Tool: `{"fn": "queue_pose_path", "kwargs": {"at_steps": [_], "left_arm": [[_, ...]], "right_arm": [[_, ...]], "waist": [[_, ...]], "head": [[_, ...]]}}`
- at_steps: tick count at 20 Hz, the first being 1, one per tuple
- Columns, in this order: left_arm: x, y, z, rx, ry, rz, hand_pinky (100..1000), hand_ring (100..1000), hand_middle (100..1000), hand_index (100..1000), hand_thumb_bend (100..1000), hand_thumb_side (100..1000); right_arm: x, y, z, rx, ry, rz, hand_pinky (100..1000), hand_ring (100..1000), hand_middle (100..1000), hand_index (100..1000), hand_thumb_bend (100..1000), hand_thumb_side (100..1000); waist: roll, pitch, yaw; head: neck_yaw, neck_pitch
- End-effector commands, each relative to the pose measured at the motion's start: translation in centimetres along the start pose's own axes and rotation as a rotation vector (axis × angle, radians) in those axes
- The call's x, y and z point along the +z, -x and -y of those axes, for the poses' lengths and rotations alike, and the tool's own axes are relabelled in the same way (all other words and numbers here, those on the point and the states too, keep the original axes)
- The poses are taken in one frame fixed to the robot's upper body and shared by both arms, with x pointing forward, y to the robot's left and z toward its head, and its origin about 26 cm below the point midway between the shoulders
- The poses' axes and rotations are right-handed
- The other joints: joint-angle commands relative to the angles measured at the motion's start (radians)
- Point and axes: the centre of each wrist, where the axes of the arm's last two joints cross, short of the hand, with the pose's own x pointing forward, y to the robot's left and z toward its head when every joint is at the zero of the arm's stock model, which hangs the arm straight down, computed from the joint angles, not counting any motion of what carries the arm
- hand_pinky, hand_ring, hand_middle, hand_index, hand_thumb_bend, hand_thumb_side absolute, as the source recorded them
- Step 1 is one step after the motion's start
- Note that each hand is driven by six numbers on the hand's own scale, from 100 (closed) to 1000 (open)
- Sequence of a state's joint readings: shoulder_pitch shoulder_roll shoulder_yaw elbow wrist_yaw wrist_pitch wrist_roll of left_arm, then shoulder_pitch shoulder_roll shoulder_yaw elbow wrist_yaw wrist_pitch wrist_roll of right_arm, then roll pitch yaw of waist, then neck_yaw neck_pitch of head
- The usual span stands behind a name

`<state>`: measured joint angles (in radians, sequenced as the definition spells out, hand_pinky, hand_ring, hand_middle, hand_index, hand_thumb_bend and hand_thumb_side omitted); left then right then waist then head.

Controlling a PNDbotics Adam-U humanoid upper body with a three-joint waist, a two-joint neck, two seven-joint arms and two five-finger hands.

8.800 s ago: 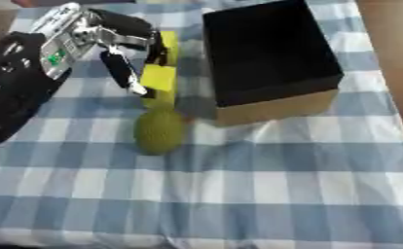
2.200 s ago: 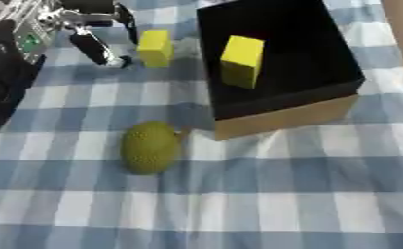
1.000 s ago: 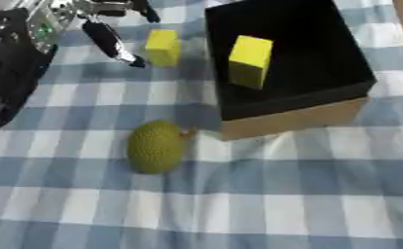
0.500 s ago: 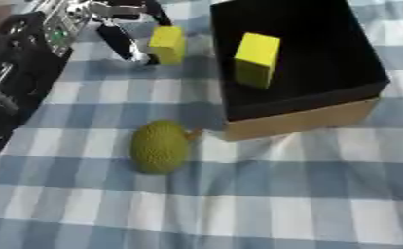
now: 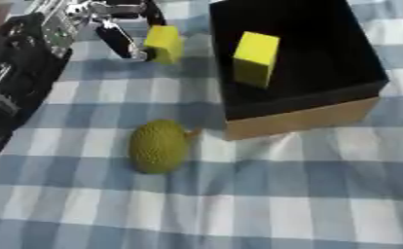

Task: Pick up objects on the table and place them in the box.

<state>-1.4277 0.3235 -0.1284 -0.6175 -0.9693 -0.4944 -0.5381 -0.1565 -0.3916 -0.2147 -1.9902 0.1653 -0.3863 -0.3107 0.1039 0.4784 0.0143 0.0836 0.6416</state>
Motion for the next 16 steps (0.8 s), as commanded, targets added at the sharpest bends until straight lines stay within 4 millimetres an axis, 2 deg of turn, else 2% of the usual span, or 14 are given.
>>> {"fn": "queue_pose_path", "kwargs": {"at_steps": [1,4,5,6,16], "left_arm": [[1.1,0.3,-2.6,-0.017,-0.058,-0.003,834,749,591,650,100,221],[1.0,-0.4,-3.8,-0.010,-0.091,0.030,830,745,589,653,100,200],[0.9,-0.8,-4.3,-0.009,-0.101,0.048,830,744,589,655,100,349],[0.8,-1.2,-4.7,-0.007,-0.109,0.065,830,743,589,656,100,204],[0.3,-2.8,-6.3,0.093,-0.229,0.136,811,710,583,648,100,191]], "right_arm": [[-0.2,-0.2,0.4,0.007,-0.005,0.010,921,1000,403,879,100,470],[-0.1,-0.2,0.4,0.006,-0.007,0.009,920,1000,407,879,100,470],[-0.2,-0.2,0.4,0.003,-0.008,0.010,920,1000,408,878,100,470],[-0.2,-0.2,0.4,0.001,-0.009,0.010,920,1000,408,878,100,470],[-0.4,-0.2,0.7,-0.015,-0.009,0.009,919,1000,423,877,100,470]], "waist": [[0.001,-0.037,0.005],[0.001,-0.051,0.008],[0.000,-0.055,0.007],[0.001,-0.060,0.005],[0.020,-0.112,-0.036]], "head": [[-0.008,0.013],[-0.014,0.022],[-0.016,0.024],[-0.016,0.026],[0.000,0.045]]}}
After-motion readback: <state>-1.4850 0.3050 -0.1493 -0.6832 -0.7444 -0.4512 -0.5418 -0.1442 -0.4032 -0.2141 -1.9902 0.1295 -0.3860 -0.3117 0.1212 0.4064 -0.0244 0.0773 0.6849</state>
